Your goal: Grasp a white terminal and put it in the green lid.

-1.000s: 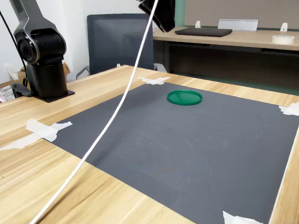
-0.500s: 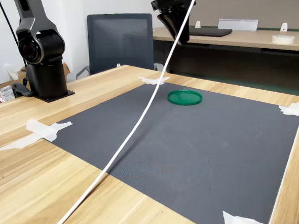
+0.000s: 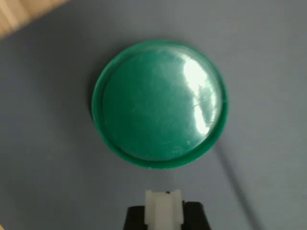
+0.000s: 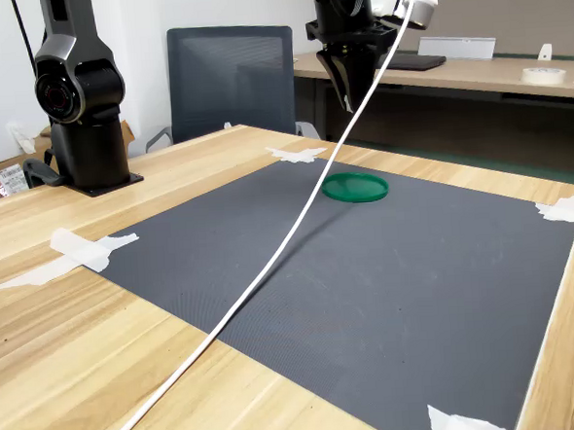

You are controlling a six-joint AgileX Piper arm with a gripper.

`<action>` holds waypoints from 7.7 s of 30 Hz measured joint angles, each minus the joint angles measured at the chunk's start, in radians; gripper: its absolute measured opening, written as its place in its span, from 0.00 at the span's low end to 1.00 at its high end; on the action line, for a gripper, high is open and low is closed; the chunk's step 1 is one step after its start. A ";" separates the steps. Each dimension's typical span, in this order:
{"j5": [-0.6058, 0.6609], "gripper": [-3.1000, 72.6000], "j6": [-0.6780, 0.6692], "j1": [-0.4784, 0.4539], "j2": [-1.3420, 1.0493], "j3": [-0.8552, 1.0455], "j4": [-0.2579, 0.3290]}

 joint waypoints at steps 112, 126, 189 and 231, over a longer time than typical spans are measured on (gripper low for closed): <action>-0.438 0.62 0.367 0.069 -0.123 0.422 -0.117; -0.383 0.62 0.368 0.069 -0.035 0.392 -0.112; -0.141 0.37 0.218 0.069 0.030 0.070 -0.172; -0.144 0.60 0.021 0.069 0.145 0.065 -0.067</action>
